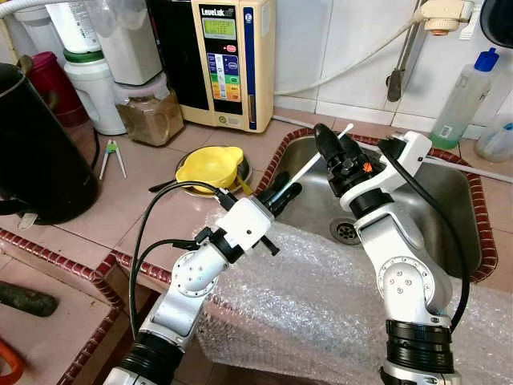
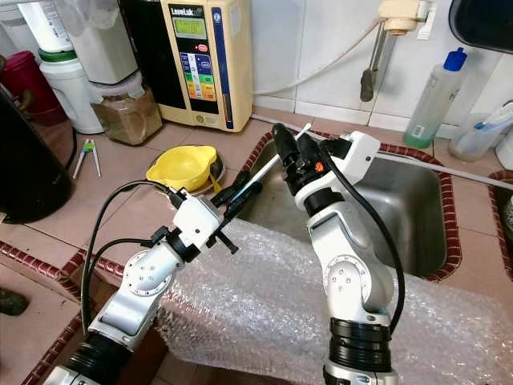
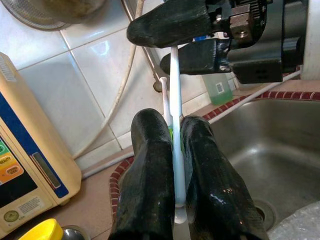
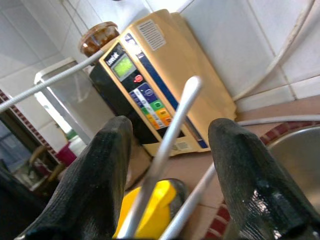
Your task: Kitchen organization
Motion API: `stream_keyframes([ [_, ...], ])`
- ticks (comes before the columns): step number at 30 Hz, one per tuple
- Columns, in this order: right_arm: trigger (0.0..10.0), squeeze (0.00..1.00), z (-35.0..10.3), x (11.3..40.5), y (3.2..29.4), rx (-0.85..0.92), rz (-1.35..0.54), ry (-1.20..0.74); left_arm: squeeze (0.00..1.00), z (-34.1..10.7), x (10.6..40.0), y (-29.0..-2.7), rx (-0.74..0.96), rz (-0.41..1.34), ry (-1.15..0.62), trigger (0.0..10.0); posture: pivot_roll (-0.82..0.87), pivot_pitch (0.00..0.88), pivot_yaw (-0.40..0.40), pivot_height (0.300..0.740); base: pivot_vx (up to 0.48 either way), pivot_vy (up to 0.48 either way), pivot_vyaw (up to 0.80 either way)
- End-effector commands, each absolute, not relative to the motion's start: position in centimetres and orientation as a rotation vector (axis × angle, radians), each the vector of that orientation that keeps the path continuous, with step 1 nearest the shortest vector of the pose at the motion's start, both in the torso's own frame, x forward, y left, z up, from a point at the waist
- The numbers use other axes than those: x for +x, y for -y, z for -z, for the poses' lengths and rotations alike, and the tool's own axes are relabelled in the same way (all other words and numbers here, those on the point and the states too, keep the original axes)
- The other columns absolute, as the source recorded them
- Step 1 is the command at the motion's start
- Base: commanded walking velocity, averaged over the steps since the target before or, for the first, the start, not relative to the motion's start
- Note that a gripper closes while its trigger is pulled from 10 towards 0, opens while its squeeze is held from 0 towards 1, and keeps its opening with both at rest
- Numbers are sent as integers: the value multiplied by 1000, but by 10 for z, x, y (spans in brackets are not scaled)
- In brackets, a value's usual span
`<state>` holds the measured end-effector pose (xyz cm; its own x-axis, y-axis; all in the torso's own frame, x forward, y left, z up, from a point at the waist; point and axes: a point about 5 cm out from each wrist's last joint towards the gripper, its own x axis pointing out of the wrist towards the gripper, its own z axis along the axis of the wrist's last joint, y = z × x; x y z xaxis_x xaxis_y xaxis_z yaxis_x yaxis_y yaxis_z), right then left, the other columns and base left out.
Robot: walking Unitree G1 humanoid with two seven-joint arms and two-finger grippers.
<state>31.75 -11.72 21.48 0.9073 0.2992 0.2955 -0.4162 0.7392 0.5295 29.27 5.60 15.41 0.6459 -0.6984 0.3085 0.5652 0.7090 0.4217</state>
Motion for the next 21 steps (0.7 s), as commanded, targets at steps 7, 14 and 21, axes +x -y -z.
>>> stream_keyframes([
  [7, 0, 0, -207, 312, 107, 686, -420, 151, 0, -154, 296, -57, 309, 726, 477, 0, -40, 7, 70, 740, 0, 0, 0],
  [14, 0, 0, -202, 309, 104, 751, -447, 115, 0, -155, 296, -56, 310, 731, 478, 0, -39, 4, 73, 740, 0, 0, 0],
  [21, 0, 0, -201, 309, 103, 758, -446, 106, 0, -154, 295, -55, 309, 732, 477, 0, -37, 1, 72, 740, 0, 0, 0],
])
